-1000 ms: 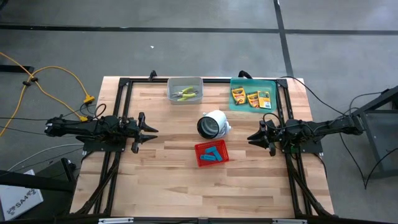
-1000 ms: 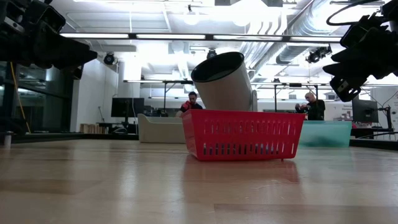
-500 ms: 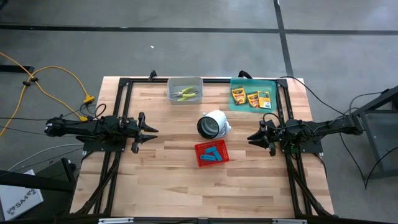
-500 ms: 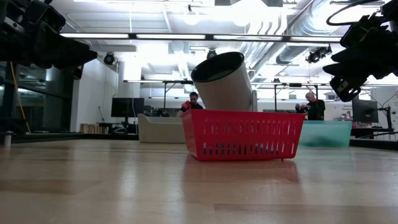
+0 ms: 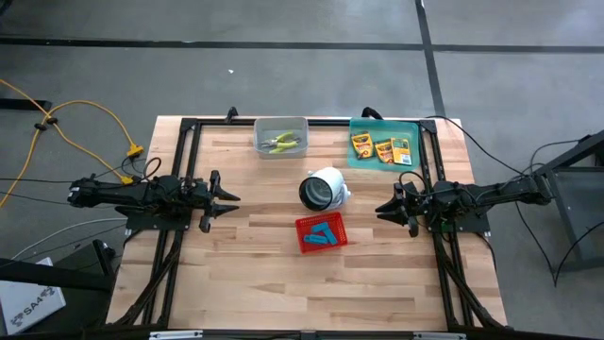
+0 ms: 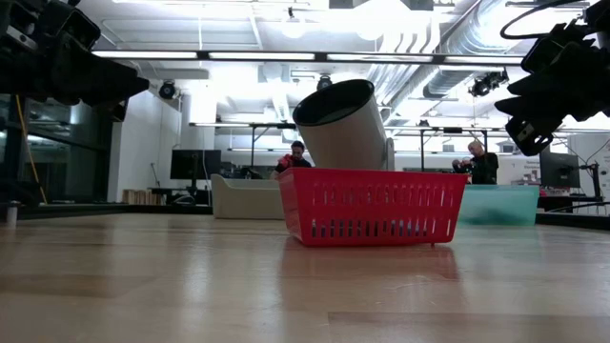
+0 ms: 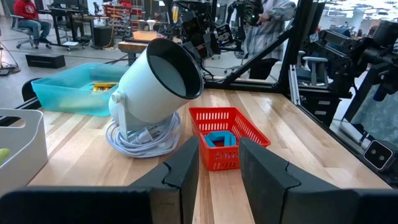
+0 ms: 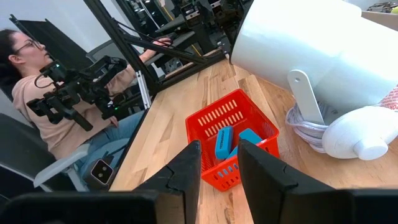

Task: Pick & Place School Supplies
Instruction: Return to Home Position

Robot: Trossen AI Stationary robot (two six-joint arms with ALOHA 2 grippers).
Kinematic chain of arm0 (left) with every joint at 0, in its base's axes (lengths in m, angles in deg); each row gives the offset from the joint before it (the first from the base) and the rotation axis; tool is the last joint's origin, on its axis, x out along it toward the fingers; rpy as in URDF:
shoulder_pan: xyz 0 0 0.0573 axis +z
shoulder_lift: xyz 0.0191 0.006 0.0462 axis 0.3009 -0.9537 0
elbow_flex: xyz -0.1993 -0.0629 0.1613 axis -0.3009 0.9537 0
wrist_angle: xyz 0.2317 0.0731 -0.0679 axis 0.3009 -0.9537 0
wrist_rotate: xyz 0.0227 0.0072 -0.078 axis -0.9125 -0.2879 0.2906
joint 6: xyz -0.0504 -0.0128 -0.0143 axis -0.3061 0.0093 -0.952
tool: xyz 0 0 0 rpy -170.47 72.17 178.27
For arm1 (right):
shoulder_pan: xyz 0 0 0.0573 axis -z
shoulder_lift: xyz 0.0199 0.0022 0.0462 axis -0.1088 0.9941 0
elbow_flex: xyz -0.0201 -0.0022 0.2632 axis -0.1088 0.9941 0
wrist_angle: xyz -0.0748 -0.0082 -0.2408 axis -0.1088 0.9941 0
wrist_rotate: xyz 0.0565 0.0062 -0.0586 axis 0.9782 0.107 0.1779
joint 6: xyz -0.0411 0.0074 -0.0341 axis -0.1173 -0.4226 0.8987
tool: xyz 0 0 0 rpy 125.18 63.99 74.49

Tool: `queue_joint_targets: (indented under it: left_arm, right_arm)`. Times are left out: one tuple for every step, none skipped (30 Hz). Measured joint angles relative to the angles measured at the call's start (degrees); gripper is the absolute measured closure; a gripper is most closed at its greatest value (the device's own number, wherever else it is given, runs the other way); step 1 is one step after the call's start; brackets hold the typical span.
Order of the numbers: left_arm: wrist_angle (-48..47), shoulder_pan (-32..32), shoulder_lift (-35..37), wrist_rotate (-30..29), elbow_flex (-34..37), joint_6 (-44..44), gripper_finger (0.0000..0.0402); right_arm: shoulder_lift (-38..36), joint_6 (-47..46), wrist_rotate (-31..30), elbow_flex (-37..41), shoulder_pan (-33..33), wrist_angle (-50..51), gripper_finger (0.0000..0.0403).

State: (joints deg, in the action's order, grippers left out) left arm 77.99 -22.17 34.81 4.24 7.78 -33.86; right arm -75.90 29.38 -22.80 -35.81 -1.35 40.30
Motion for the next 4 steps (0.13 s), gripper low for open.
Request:
queue_joint_targets:
  left_arm:
    - [0.00, 0.00, -0.01, 0.01, 0.00, 0.00, 0.0291]
    - [-0.02, 0.01, -0.01, 0.01, 0.00, 0.00, 0.0291]
    - [-0.02, -0.01, 0.01, 0.01, 0.00, 0.00, 0.0291]
    - [-0.02, -0.01, 0.01, 0.01, 0.00, 0.00, 0.0291]
  right_arm:
    - [0.00, 0.01, 0.00, 0.01, 0.00, -0.02, 0.0306]
    - [-0.01, 0.01, 0.00, 0.00, 0.00, -0.01, 0.0306]
    - [0.00, 0.01, 0.00, 0.01, -0.01, -0.02, 0.0306]
    - [-0.02, 0.02, 0.01, 0.02, -0.01, -0.02, 0.0306]
